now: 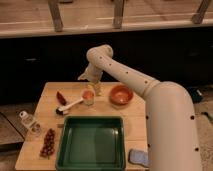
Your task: Place apple in paper cup
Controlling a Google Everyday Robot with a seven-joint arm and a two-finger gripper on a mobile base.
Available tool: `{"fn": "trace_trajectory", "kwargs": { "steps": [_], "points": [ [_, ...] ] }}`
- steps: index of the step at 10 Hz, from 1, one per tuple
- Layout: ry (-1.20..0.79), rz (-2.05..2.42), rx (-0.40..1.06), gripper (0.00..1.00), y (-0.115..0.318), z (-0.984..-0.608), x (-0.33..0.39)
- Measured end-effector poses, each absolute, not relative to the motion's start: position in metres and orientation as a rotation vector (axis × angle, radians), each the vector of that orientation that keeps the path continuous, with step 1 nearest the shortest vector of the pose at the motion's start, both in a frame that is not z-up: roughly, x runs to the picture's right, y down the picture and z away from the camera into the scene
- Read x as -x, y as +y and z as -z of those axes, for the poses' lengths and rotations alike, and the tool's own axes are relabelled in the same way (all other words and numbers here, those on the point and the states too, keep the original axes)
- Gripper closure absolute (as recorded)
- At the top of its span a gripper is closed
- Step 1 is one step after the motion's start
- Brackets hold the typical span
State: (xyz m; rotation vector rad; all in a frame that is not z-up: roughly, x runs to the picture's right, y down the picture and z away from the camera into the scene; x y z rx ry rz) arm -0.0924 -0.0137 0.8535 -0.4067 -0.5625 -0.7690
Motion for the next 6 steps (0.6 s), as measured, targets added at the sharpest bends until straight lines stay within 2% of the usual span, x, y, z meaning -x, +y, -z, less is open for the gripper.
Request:
{"fn": "trace_trajectory", "kwargs": {
  "steps": [6],
  "points": [
    [-0.564, 0.771, 0.407, 0.2, -0.0135, -0.8534, 0.0939]
  ]
}}
